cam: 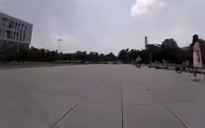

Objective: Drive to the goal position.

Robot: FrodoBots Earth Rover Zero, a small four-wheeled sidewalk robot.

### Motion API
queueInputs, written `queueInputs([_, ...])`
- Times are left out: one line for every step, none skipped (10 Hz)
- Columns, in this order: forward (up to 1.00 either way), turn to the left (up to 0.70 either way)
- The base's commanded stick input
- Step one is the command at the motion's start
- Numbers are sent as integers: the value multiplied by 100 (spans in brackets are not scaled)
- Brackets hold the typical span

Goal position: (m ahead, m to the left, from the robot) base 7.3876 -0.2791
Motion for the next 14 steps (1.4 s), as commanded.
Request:
queueInputs([70,0])
queueInputs([70,0])
queueInputs([70,0])
queueInputs([70,0])
queueInputs([70,0])
queueInputs([70,0])
queueInputs([70,0])
queueInputs([70,0])
queueInputs([70,0])
queueInputs([70,0])
queueInputs([70,0])
queueInputs([70,0])
queueInputs([70,0])
queueInputs([70,0])
